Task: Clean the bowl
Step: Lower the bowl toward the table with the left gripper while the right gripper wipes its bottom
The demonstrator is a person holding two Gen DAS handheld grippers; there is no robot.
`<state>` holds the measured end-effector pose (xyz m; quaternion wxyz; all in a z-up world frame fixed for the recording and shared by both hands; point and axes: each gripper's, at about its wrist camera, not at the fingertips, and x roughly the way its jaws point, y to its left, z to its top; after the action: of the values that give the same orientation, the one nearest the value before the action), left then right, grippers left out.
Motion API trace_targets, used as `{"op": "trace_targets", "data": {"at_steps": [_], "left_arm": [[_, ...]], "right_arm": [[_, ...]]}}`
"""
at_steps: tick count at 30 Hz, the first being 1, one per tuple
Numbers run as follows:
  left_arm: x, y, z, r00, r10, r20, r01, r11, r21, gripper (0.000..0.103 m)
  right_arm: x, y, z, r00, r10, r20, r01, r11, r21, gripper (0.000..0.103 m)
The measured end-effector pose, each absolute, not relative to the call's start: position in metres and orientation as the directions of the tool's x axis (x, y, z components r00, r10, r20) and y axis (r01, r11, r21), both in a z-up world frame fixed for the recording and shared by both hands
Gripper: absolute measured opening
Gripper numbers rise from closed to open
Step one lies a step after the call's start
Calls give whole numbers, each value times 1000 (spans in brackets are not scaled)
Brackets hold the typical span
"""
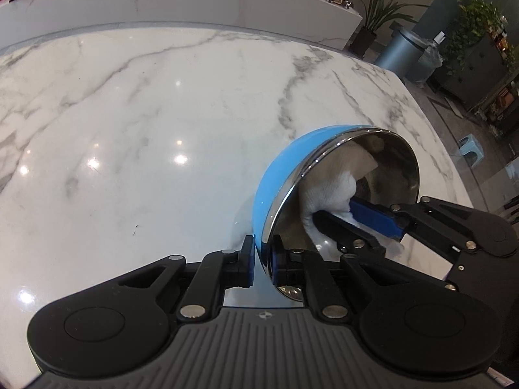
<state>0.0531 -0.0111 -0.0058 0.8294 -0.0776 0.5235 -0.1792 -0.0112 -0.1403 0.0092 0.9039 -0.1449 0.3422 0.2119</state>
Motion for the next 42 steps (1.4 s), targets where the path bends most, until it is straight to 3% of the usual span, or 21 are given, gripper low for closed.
{"op": "trace_targets", "data": {"at_steps": [15, 26, 33, 42], "left_arm": [[72, -6, -3, 406, -413, -815, 200, 911, -362, 13], [84, 8, -6, 457, -435, -776, 142, 897, -419, 24], [86, 6, -5, 429, -444, -787, 142, 893, -426, 24], [74, -11, 0, 365, -394, -844, 251, 914, -318, 16]], "right_arm": [[28, -138, 19, 535, 311, -785, -578, 812, -73, 17], [58, -125, 18, 443, 290, -848, -618, 785, -55, 17], [63, -131, 18, 329, 288, -900, -623, 782, 22, 17], [42, -135, 23, 238, 269, -933, -677, 735, 40, 18]]}}
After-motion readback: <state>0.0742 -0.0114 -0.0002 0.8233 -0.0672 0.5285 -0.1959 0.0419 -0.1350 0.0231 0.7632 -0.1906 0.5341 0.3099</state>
